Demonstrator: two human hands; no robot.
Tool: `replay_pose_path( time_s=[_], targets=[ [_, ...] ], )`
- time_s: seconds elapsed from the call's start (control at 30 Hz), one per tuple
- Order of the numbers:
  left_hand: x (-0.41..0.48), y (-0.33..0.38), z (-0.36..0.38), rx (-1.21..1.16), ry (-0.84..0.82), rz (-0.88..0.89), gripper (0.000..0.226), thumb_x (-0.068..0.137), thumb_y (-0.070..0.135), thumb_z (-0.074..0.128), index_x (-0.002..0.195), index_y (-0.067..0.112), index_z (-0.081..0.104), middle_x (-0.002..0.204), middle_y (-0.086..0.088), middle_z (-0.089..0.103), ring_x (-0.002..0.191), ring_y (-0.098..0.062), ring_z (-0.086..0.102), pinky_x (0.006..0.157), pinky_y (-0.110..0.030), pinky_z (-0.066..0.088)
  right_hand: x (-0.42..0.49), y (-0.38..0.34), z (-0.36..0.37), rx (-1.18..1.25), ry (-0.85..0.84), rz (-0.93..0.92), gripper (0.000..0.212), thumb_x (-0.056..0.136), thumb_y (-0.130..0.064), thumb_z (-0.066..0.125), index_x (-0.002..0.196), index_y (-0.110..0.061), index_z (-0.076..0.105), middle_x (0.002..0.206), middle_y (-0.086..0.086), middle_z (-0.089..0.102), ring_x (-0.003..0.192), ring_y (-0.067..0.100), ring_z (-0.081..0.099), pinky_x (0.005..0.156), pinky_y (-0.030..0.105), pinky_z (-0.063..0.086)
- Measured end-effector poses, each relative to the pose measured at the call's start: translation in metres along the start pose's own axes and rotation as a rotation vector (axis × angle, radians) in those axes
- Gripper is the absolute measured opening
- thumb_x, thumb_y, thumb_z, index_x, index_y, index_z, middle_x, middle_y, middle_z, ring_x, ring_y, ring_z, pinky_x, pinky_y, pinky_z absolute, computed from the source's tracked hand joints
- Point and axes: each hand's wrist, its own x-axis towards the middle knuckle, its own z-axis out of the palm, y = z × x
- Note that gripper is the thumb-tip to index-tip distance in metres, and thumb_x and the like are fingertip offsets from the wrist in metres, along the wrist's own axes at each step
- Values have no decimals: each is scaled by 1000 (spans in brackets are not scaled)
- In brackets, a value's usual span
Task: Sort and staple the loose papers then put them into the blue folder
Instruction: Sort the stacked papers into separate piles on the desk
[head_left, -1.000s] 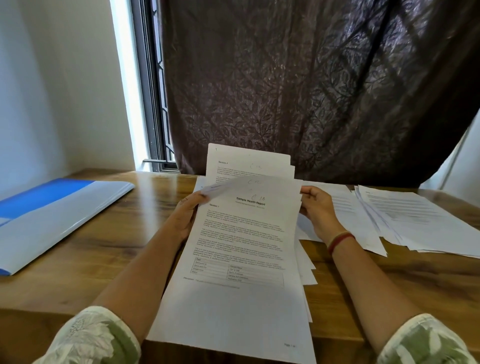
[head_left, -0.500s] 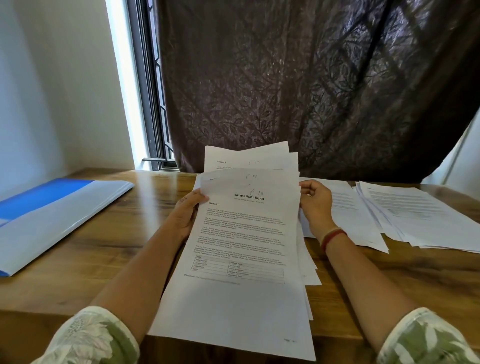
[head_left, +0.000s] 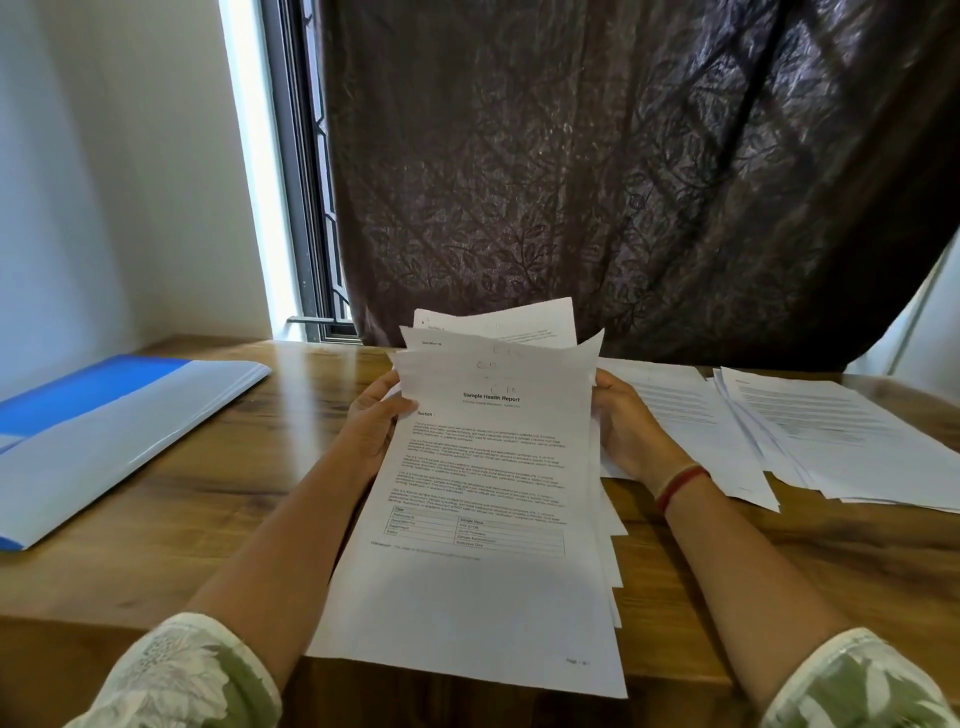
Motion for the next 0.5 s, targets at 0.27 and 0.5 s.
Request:
replay_pose_path(
  time_s=[0.27, 0.5],
  targets=[
    [-2, 1, 9, -49, 46, -50, 17, 88, -8, 52, 96, 4, 62, 107, -23, 63, 96, -38, 67, 75, -45, 60, 3, 1, -1, -15, 91, 3, 37, 86, -52, 56, 96, -17, 67, 106, 6, 70, 97, 23, 63, 85, 37, 50],
    [-9, 3, 17, -57, 34, -59, 18, 91, -6, 51, 101, 2, 63, 101, -20, 67, 94, -35, 66, 78, -45, 58, 15, 9, -10, -119, 395, 2, 18, 90, -37, 62, 85, -20, 65, 89, 4, 69, 86, 26, 62, 83, 36, 54]
  ],
)
